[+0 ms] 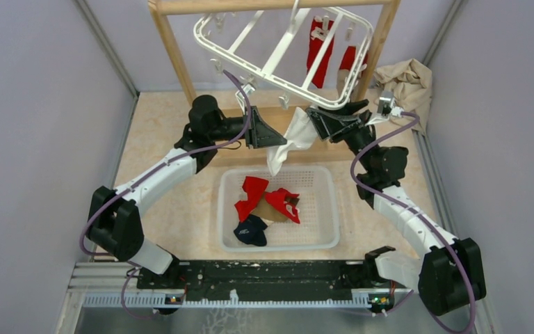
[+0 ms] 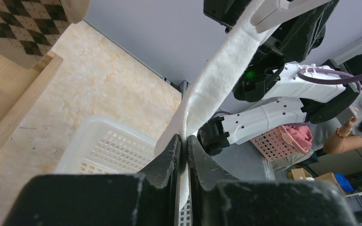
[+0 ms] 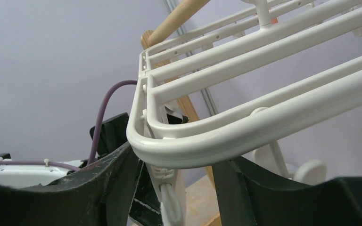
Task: Remove the socks clipped to the hanger
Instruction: Remove the sock from the hanger.
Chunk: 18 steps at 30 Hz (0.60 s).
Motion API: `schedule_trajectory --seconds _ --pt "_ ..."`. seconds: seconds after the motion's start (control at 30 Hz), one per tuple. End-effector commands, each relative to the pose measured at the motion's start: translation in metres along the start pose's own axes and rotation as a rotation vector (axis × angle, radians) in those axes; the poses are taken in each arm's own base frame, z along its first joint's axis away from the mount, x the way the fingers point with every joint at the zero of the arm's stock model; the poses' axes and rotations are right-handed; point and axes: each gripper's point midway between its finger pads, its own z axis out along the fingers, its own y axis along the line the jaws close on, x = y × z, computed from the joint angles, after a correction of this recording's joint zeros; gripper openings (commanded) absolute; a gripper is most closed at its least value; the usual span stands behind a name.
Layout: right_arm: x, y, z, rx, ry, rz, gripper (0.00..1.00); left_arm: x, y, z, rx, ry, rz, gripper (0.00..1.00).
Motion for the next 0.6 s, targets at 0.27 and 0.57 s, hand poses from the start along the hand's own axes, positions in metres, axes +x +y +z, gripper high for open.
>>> schedule_trajectory --seconds 0.27,0.57 --pt "-0.013 0.015 -0.015 -0.055 -0.130 -0.029 0.58 -0.014 -0.015 0.000 0.049 0.004 0.048 0.14" --pt "-0.015 0.013 -0.016 -0.054 -0.175 -0.030 0.58 -0.013 -0.013 0.003 0.055 0.016 0.040 0.14"
